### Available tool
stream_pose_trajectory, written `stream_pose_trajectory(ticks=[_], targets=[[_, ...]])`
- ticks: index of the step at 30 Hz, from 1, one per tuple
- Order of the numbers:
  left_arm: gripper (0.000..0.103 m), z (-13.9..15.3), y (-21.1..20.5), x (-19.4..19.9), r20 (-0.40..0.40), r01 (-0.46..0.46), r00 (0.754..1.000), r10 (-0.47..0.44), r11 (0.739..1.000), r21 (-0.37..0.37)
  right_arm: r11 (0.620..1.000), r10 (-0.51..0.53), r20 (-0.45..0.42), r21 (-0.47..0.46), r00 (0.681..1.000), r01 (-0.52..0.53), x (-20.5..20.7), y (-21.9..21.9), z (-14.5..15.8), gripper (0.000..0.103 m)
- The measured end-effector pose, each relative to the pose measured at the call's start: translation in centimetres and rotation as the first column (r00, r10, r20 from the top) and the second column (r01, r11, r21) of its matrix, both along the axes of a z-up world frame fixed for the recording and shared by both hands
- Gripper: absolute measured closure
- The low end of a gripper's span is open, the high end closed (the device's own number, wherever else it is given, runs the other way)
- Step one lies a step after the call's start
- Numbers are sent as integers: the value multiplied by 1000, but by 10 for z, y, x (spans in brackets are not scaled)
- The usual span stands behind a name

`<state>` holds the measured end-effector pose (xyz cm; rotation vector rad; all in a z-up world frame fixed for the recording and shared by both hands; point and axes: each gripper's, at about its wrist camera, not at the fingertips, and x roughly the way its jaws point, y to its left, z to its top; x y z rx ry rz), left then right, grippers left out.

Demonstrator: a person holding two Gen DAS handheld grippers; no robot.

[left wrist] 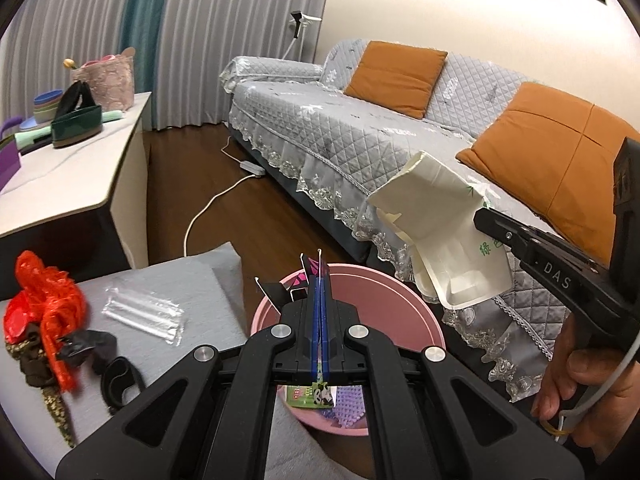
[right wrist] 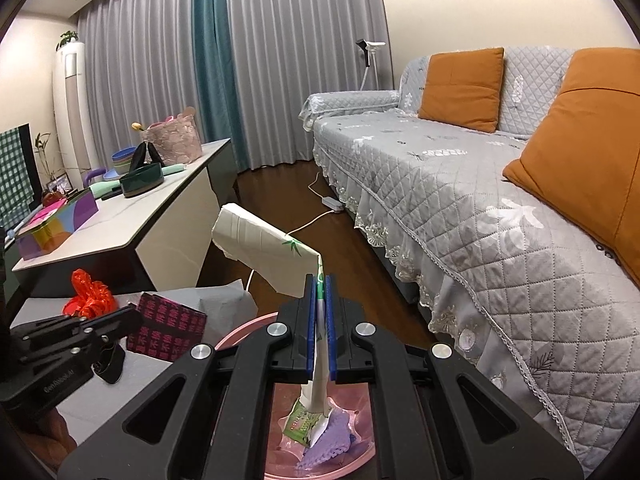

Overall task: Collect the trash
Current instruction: 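Open right tool dropping paper bag while left tool releases pink box into bin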

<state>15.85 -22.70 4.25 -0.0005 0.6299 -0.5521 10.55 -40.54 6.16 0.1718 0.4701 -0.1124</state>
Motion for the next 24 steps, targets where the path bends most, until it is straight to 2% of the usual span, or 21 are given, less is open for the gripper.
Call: stream_pose_trajectory(ticks=[13, 15, 17, 18, 19, 24], targets=[[102, -10, -12, 12, -46, 6, 999, -4, 999, 32, 1000, -16, -32, 16, 999, 16, 11, -6, -8, 95], [101, -10, -7, 14, -60, -13, 998, 14, 1000, 25, 1000, -18, -47, 20, 999, 19, 13, -7, -10, 89], [99, -10, -2, 14, -64, -30, 997, 31, 999, 23, 999, -28, -50, 23, 998, 29, 14, -8, -11, 78], [97, -9, 0, 13, -65, -35, 997, 37, 999, 23, 999, -35, -51, 23, 998, 37, 13, -8, -11, 66], [95, -7, 3, 11, -62, -42, 997, 44, 999, 24, 999, -40, -49, 23, 998, 41, 13, -8, -11, 59], [95, 0, 24, 0, -45, -71, 996, 73, 997, 31, 999, -36, -34, 15, 999, 37, 11, -1, -5, 58]])
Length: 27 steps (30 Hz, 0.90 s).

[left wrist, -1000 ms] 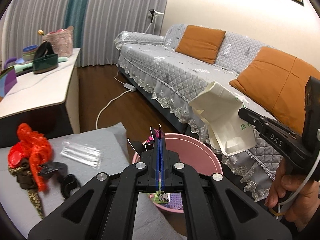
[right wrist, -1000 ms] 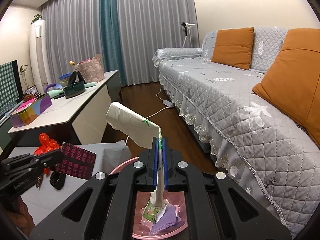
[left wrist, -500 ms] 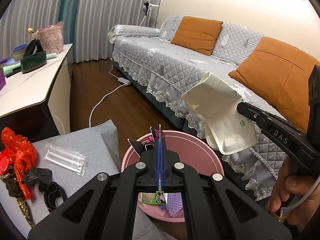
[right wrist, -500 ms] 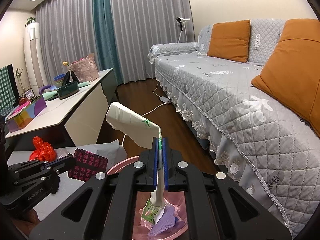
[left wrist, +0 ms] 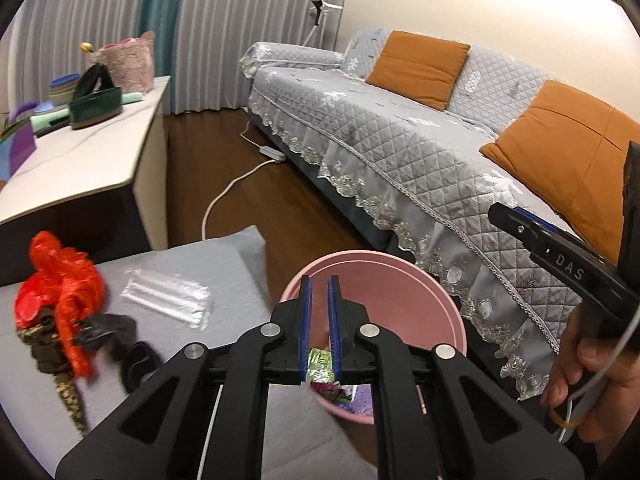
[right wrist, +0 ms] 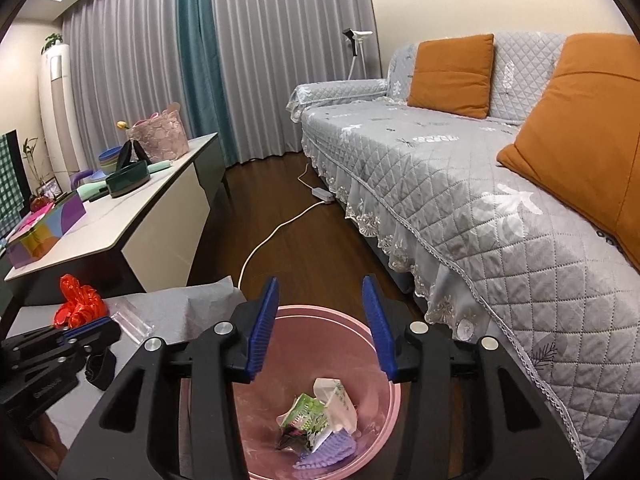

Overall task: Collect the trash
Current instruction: 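Open right tool dropping paper bag while left tool releases pink box into bin, then move right tool to black elastic band while left tool approaches floral cloth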

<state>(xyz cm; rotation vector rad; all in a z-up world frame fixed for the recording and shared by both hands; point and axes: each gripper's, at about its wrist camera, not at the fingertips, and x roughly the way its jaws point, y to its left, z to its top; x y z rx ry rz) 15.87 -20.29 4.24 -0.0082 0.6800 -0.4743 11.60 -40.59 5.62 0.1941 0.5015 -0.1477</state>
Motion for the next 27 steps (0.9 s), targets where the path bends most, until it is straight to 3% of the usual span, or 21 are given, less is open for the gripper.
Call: stream_pose_trajectory(ticks=[18, 27], targets=[[95, 37, 120, -46, 99, -150, 984, 148, 989, 15, 987, 158, 62, -31, 985, -157, -12, 86, 24, 58], [95, 28, 177, -57, 92, -264, 960, 264, 964, -13, 970, 240, 58, -54, 969, -237, -8, 124, 18, 58]])
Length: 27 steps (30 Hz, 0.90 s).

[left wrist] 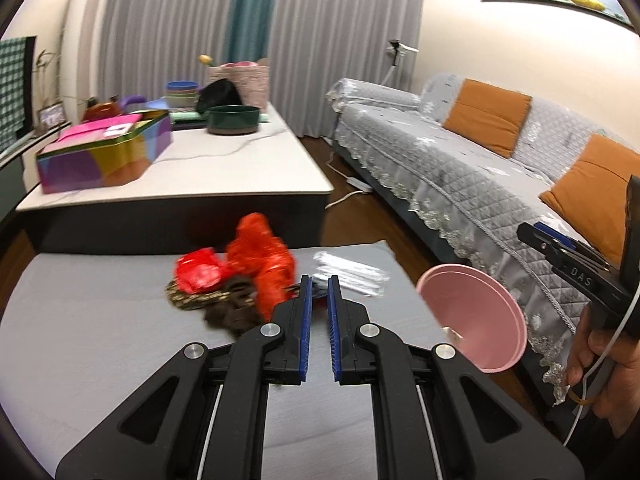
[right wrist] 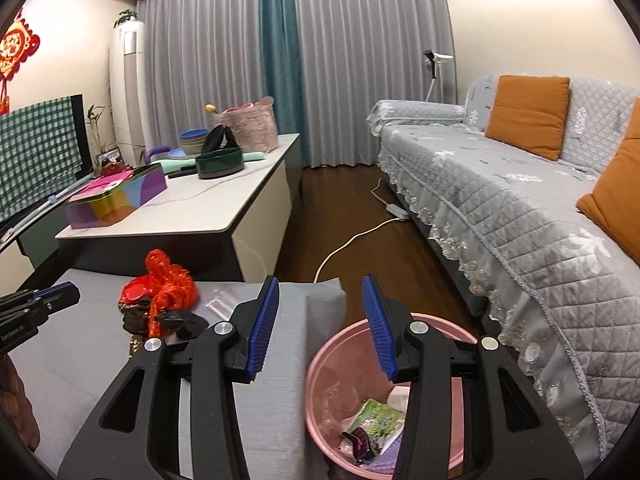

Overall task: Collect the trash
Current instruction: 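Move right tool to black elastic band while left tool approaches floral cloth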

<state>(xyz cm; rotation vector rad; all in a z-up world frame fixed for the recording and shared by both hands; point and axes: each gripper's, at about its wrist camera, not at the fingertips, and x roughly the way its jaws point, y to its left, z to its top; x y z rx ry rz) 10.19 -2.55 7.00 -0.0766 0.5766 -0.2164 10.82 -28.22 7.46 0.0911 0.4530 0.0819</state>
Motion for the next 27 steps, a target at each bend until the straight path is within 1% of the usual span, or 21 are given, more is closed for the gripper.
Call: stream_pose_trajectory(ticks=[2, 3, 5, 11, 15, 19, 27], targets=[[95, -1, 12, 0, -1, -19, 1000, 19, 1000, -5, 1000, 10, -4, 10, 1000, -10, 3, 5, -2, 57], [95, -1, 17, 0, 0, -28, 1000, 28, 1000, -5, 1000, 14, -8, 16, 1000, -14, 4, 8, -3, 53], [95, -2, 26, 0, 2, -48, 999, 48, 999, -6, 1000, 17, -11, 23, 1000, -17, 6, 12, -4, 50], [95, -2, 60, 0, 6, -150, 989, 150, 989, -8, 997, 65, -9, 40, 998, -65, 12, 34, -3, 40], [94, -5, 83, -1, 7, -205, 979, 205, 979, -11, 993, 114, -10, 26, 993, -114, 17, 54, -6, 40], [94, -12, 100, 2, -14, -240, 971, 240, 970, -24, 987, 159, -30, 15, 987, -158, 26, 74, -13, 40], [94, -29, 109, 17, -51, -257, 966, 255, 966, -30, 975, 222, -108, 13, 969, -222, 46, 107, -38, 40]])
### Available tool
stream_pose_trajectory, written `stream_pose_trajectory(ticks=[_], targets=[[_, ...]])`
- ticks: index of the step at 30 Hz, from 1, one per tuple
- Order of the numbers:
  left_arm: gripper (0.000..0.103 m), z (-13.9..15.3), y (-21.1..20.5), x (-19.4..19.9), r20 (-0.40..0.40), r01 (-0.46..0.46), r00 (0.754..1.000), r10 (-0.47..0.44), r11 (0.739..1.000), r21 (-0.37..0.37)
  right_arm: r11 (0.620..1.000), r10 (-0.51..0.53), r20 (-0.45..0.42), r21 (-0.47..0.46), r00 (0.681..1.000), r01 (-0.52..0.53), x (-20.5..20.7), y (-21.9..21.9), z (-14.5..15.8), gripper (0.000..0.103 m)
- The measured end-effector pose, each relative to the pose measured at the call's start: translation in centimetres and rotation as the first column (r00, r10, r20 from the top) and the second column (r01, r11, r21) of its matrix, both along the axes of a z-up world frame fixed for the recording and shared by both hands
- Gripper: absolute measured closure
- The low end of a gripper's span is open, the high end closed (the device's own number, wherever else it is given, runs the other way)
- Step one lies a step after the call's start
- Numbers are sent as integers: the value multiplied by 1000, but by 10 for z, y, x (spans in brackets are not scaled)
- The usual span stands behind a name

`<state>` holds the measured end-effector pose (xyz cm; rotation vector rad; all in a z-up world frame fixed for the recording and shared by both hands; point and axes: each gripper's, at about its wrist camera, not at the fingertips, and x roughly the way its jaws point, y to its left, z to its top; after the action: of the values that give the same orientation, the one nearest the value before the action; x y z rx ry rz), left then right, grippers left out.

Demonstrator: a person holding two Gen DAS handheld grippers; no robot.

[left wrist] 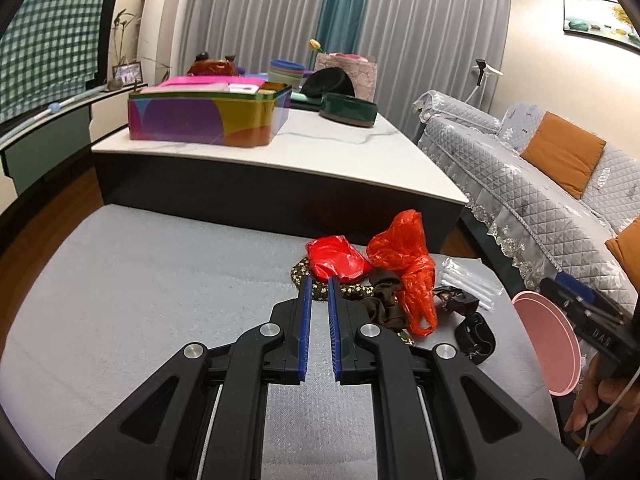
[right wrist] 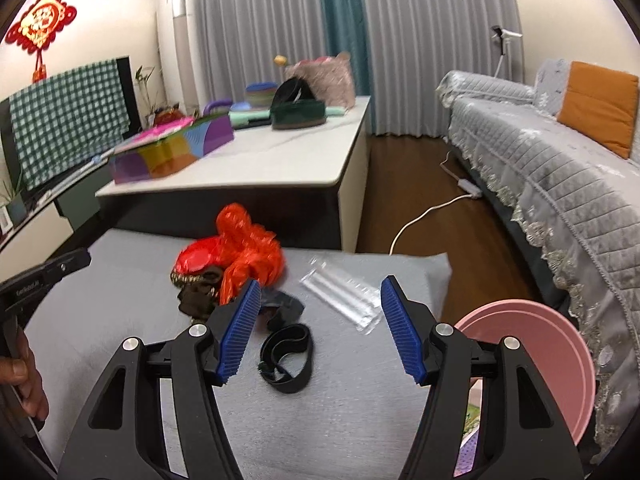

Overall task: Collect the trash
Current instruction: 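Move right tool to black elastic band while left tool approaches floral cloth, then close right tool on black elastic band while left tool grasps floral cloth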

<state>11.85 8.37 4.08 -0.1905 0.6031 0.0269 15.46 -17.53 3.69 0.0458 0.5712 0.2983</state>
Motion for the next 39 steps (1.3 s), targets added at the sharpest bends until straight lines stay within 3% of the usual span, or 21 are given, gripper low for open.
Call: stream_pose_trajectory(ticks=[11, 12, 14, 16, 21, 28, 34, 38, 39], targets=[[94, -35, -30, 34, -49, 64, 997, -66, 998, -27, 998, 42, -89, -45, 995, -46, 20, 21, -32, 40], [92, -37, -34, 37, -55, 75, 996, -77, 997, -30, 998, 41, -98, -43, 994, -46, 22, 20, -35, 40], [68, -43, -42, 44, -66, 96, 993, -98, 995, -31, 998, 43, -122, -36, 992, -48, 26, 20, -42, 40], [59, -48, -49, 49, -74, 107, 991, -109, 994, -28, 998, 52, -144, -39, 988, -58, 30, 22, -48, 40], [59, -63, -57, 62, -125, 117, 985, -121, 993, -34, 995, 85, -197, -33, 977, -93, 36, 26, -60, 40], [60, -72, -58, 68, -163, 129, 977, -134, 991, -45, 991, 121, -227, -31, 966, -131, 40, 34, -66, 40], [89, -73, -61, 69, -172, 159, 971, -167, 986, -56, 990, 128, -235, -33, 964, -140, 39, 35, -66, 42], [95, -64, -64, 62, -149, 162, 975, -167, 986, -48, 988, 146, -238, -14, 960, -154, 38, 32, -65, 57], [95, -61, -64, 59, -141, 163, 976, -167, 986, -40, 986, 157, -234, -16, 959, -165, 36, 33, -64, 65]])
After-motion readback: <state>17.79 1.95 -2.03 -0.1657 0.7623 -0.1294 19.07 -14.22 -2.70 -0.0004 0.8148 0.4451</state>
